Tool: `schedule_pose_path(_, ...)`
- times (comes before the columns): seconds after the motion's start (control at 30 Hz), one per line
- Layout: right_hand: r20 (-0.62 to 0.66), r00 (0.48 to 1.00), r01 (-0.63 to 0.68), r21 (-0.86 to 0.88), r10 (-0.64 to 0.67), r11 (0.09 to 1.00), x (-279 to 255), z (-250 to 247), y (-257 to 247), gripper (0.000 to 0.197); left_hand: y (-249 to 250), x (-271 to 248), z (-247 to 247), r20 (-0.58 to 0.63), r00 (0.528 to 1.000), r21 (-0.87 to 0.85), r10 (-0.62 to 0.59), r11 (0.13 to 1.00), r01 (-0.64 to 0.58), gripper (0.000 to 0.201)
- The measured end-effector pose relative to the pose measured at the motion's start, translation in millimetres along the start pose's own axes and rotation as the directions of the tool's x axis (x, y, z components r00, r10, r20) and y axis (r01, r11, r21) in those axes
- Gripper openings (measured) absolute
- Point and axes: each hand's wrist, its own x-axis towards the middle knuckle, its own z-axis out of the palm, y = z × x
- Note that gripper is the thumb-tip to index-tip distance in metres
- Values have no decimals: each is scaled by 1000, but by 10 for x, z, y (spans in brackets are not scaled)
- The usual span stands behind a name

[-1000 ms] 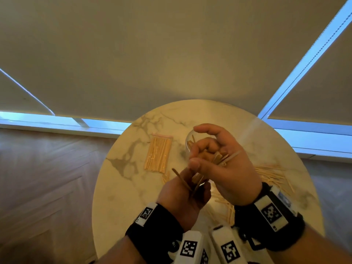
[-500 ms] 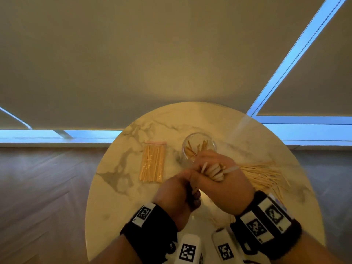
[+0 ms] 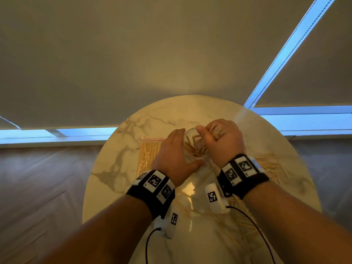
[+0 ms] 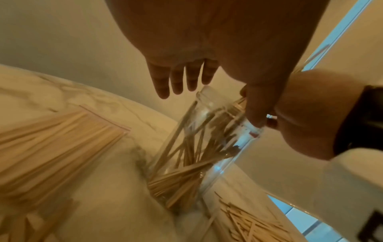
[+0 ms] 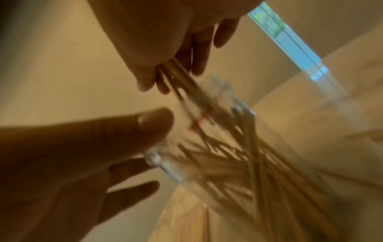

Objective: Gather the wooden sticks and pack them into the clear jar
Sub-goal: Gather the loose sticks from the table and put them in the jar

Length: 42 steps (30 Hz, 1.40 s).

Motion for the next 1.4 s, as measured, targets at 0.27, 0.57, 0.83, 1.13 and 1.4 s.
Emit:
schedule_pose_path(0.27, 134, 990, 28, 86, -40, 996, -9, 80, 136, 40, -79, 26, 75, 8, 997, -143, -80, 986, 81, 103)
schedule_pose_path(0.57, 444, 850, 443, -308, -284, 842, -30, 129, -6, 61, -16, -8, 25, -1, 995, -224, -103, 969, 101, 87)
schedule_pose_path(0.83, 409, 888, 275, -106, -211, 955, -79, -142, 103, 65, -59, -98, 126, -41, 987, -200, -155, 969, 144, 95)
schedule_pose_path(1.13, 370, 839, -206, -463, 399, 862, -260, -820, 1623, 50, -740, -996, 704, 195, 878, 427, -436, 844, 325, 76)
schedule_pose_path(1.4, 466, 824, -46, -513, 322, 857, -625, -659, 1987, 54, -383, -1174, 1189, 217, 897, 370, -386, 883, 290, 53)
